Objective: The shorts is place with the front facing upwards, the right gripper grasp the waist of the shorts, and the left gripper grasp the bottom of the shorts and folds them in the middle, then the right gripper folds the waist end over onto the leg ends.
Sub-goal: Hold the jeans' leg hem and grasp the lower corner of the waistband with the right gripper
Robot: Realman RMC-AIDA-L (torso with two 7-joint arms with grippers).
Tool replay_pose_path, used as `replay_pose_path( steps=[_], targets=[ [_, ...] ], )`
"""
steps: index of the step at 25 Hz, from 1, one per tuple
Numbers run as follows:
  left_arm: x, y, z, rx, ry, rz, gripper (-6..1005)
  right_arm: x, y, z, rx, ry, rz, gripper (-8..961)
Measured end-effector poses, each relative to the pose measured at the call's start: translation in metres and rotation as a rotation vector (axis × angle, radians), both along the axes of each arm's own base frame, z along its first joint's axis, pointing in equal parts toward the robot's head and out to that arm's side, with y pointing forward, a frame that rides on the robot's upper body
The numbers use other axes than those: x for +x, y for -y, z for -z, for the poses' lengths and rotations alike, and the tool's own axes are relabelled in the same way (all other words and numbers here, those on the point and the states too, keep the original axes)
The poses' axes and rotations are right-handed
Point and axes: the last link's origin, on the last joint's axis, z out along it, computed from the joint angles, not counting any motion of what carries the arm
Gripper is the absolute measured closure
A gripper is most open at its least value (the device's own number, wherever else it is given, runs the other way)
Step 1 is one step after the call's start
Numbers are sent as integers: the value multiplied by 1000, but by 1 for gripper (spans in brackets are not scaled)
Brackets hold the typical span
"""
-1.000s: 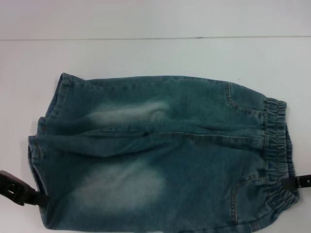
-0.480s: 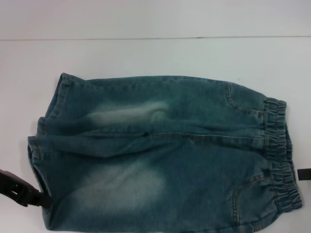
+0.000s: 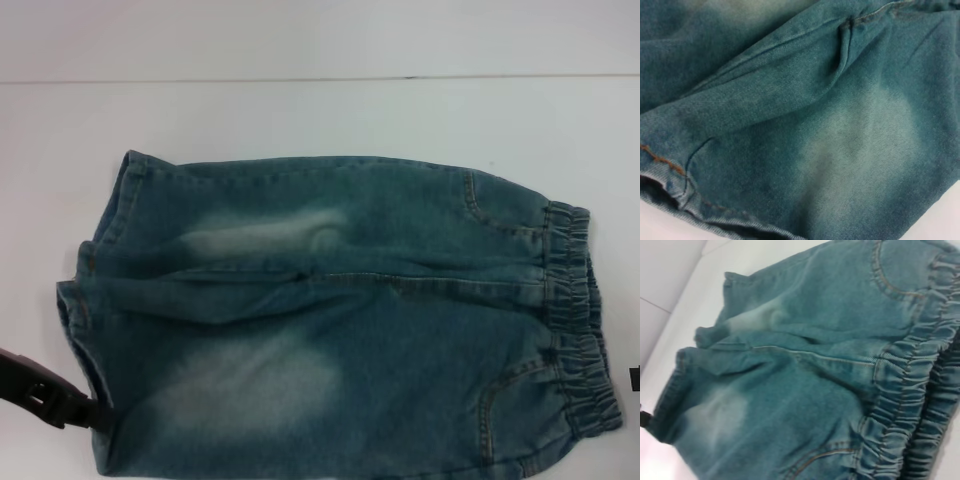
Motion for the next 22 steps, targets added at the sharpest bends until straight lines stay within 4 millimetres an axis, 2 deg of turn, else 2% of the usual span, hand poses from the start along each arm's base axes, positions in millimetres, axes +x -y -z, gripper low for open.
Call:
replay_pose_path(
  steps=[6,20,22],
  targets=[
    [1,0,-2,9,6,-16,1001,0,0,2,17,34,-40,545],
    [9,-1,-7,26,16,-20,1000,0,-2,7,29,45,-52,95],
    [9,-2,-6,25,15,-23,1000,0,-2,9,26,43,-54,95]
  ],
)
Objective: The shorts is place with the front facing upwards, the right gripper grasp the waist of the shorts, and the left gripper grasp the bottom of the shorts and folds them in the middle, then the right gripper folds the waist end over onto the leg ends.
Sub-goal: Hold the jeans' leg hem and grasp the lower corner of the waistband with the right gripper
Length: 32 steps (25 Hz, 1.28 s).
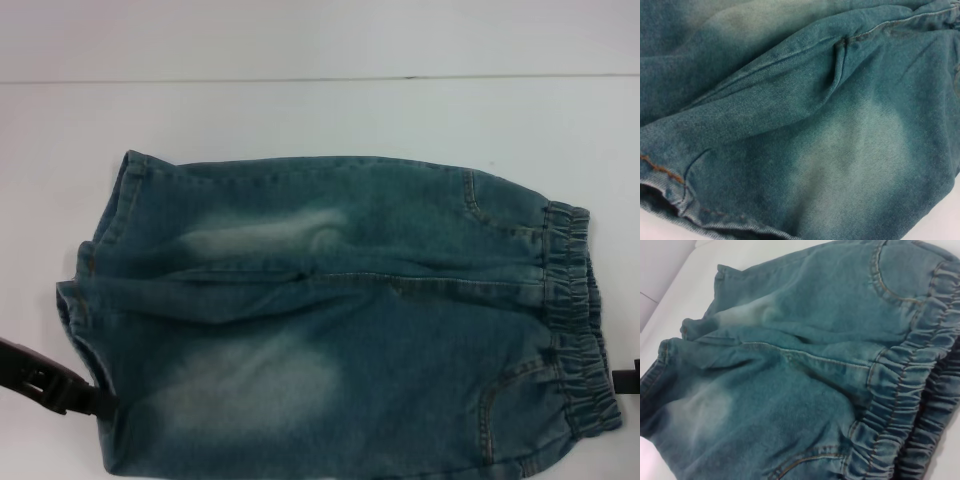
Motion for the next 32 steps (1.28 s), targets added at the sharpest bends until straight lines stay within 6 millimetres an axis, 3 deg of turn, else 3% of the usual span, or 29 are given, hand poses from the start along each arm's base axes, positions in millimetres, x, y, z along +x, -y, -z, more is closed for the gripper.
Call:
replay_pose_path(
  steps=[13,32],
  targets=[
    [2,-2,0,-4,-1,5,1000,-7,-2,17,-52,-7,-14,97],
    [7,-3,1,-19,-3,15,1001,-19,-3,25,-107,-68,-35,99]
  ],
)
